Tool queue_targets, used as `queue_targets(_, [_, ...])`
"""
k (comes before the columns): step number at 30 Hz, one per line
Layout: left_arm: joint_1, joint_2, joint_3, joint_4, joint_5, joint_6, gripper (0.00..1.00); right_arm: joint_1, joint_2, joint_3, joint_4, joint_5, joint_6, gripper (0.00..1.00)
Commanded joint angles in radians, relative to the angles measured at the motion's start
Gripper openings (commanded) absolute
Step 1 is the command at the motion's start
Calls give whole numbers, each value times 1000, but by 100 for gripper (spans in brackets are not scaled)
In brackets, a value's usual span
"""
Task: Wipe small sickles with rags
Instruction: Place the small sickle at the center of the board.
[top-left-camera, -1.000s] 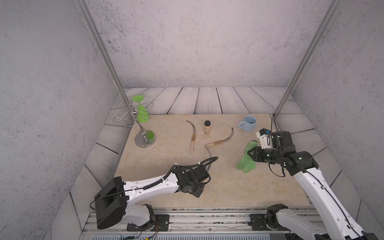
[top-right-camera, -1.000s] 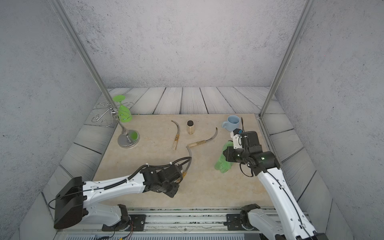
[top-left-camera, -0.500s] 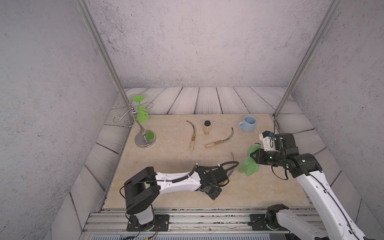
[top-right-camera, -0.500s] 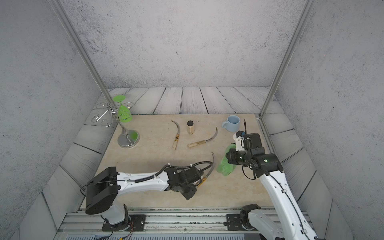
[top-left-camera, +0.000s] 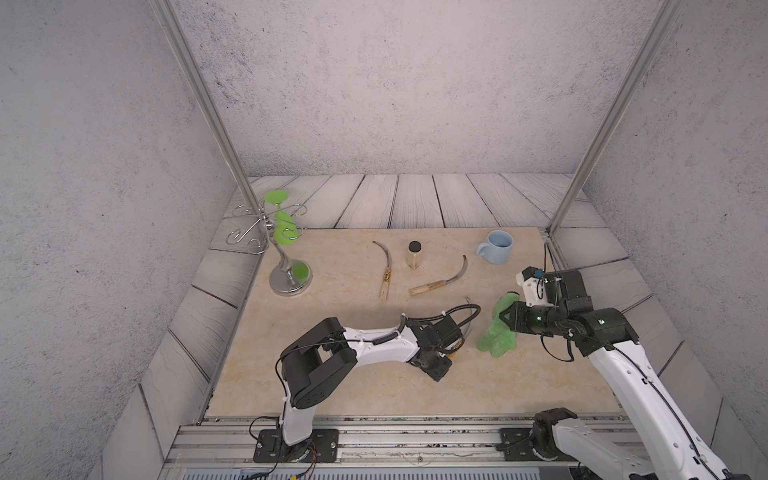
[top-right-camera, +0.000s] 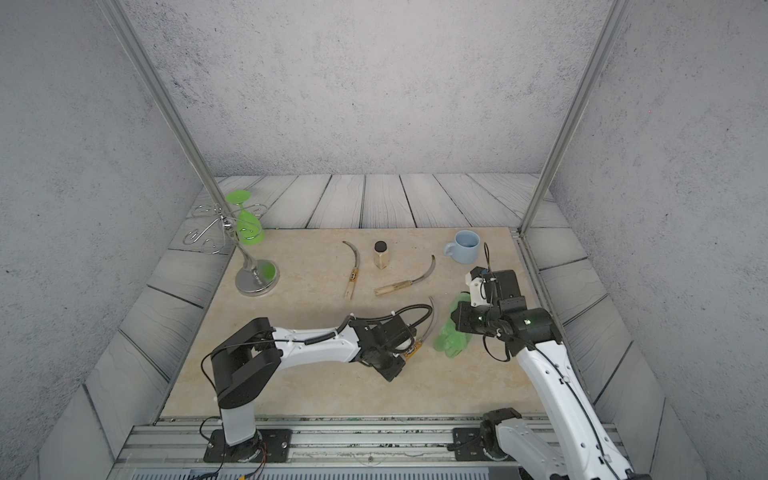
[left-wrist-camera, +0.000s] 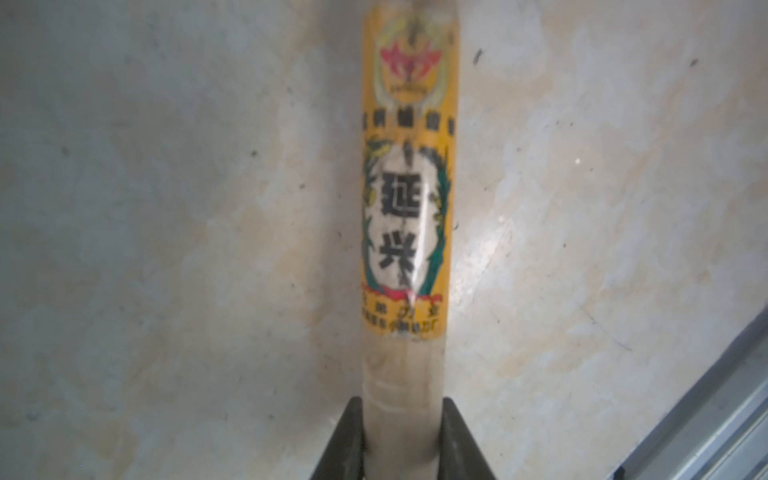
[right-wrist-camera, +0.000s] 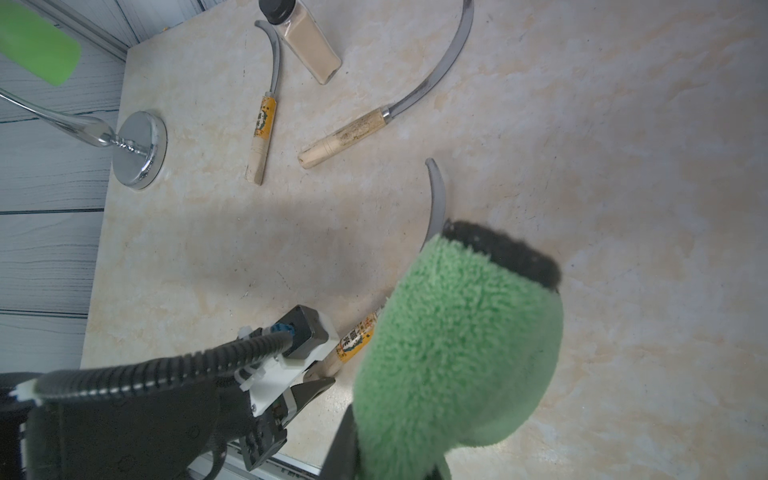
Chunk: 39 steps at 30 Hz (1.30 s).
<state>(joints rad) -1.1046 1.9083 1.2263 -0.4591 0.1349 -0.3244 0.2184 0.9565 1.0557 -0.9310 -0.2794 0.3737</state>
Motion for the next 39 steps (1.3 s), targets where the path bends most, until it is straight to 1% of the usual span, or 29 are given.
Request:
queue_targets(1, [17, 30, 30, -9, 40, 25, 0, -4, -4, 18, -10, 1, 3, 18])
queue_targets(5, [31, 52, 44, -7, 65, 16, 3, -4, 13, 11, -3, -19, 2, 18])
queue_targets(7, [41, 62, 52, -4, 73, 14, 7, -4, 19, 9, -2, -19, 1, 19])
queue_targets(12, [61, 74, 57, 13, 101, 10, 23, -4, 32, 12, -2, -35, -1, 19])
queue_targets(15, [73, 71, 42, 40, 121, 1, 30, -4, 44, 13, -1, -57, -2, 20])
queue_targets(18, [86, 69, 26, 70, 138, -11, 34, -4, 58, 22, -1, -80, -2, 20])
queue_targets(23, [97, 72, 12, 104, 156, -20, 36, -4, 75, 42, -2, -110, 6, 21])
queue_targets(24, [100, 72, 8, 112, 159, -22, 36, -5, 78, 44, 0, -119, 10, 21])
queue_targets(25, [103, 71, 3, 119, 162, -26, 32, -4, 80, 45, 2, -132, 13, 21])
queue_targets(27, [106, 69, -9, 136, 171, -30, 19, -4, 85, 38, 15, -165, 28, 21])
queue_targets(28, [107, 66, -16, 144, 175, -34, 11, -3, 84, 26, 32, -189, 41, 21])
queue_targets(30, [110, 62, -30, 160, 181, -36, 2, -2, 83, -1, 69, -236, 64, 21])
queue_targets(31, [112, 60, -39, 166, 182, -37, 0, -1, 82, -14, 82, -250, 74, 20])
queue_targets(34, [122, 49, -62, 189, 186, -42, 0, 4, 75, -59, 128, -273, 107, 20])
queue_targets(37, [134, 36, -84, 215, 195, -47, 0, 12, 78, -127, 220, -330, 158, 19])
queue_targets(39, [139, 31, -88, 224, 200, -44, 0, 19, 91, -169, 276, -334, 190, 19])
